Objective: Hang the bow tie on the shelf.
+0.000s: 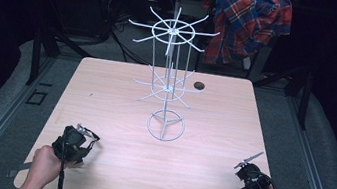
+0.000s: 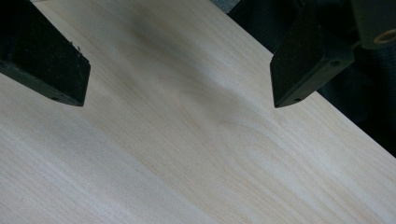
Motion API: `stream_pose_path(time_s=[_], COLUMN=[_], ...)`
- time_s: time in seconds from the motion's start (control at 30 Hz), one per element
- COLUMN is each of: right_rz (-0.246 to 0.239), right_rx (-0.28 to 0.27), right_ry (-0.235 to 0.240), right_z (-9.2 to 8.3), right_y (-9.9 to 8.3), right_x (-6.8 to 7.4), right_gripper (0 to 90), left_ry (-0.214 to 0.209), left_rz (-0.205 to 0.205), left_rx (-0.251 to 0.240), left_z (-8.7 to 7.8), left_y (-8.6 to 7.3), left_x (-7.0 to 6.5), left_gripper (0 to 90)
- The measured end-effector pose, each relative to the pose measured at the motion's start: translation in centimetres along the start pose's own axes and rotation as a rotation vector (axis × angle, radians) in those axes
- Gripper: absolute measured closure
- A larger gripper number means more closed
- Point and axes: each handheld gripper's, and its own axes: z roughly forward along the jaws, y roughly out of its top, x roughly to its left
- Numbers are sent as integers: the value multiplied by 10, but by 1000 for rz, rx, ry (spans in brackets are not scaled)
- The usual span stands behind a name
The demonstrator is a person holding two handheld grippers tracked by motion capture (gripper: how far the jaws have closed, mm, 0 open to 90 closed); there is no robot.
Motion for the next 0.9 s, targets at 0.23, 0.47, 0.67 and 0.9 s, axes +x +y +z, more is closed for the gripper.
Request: stream_pose_path(time_s=[0.23, 0.47, 0.67, 0.9], right_rz=[18, 14, 15, 18], right_rx=[-8, -4, -5, -3], right_ry=[4, -1, -2, -1], right_z=[1, 1, 1, 1], right_y=[0, 0, -1, -1], right_x=[1, 0, 0, 0], right_gripper=[44, 45, 45, 45], left_ry=[-13, -5, 7, 3], left_rz=[-46, -61, -70, -76], left_rx=[-72, -119, -172, -217], left_z=[-12, -22, -32, -41], left_y=[-4, -5, -5, -4], left_x=[8, 9, 9, 7], left_gripper=[877, 878, 878, 878])
